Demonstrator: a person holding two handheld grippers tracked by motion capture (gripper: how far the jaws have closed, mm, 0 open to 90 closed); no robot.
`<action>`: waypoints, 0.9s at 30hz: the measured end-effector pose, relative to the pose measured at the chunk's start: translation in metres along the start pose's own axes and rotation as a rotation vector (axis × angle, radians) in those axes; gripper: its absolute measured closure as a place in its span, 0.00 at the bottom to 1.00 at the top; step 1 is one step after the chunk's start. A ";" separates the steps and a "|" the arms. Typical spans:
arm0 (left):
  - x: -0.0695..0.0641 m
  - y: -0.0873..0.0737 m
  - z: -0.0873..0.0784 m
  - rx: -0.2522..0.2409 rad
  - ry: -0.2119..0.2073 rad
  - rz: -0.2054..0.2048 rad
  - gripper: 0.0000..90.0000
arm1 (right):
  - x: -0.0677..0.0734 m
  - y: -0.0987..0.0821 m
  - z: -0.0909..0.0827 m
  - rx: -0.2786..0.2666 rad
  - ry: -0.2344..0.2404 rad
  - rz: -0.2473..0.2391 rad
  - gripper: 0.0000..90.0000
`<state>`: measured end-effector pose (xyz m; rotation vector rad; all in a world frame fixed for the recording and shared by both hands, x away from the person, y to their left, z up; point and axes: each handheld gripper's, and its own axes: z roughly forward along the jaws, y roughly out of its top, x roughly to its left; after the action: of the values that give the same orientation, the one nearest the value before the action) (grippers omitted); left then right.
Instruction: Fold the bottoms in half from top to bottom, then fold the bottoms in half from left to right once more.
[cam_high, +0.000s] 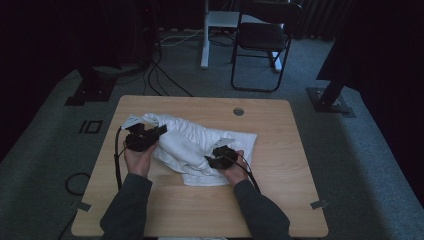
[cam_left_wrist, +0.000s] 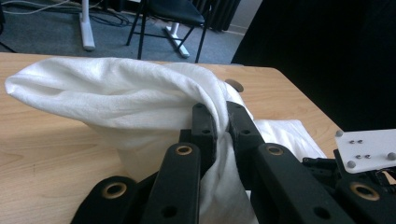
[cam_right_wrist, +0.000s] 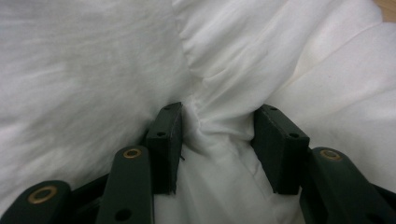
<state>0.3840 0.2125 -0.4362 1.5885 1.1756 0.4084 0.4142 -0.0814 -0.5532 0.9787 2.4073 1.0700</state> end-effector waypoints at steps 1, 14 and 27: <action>-0.001 0.001 0.000 -0.001 -0.004 0.004 0.93 | 0.000 -0.001 0.000 -0.002 0.000 0.003 0.59; -0.026 0.010 0.008 -0.012 -0.064 0.067 0.93 | 0.018 0.003 0.007 -0.026 -0.004 0.008 0.60; -0.042 0.004 0.017 0.013 -0.096 0.113 0.93 | 0.019 0.011 -0.030 -0.109 0.005 0.072 0.50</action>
<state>0.3800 0.1687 -0.4267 1.6727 1.0214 0.3937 0.3892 -0.0783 -0.5258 1.0332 2.3059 1.2167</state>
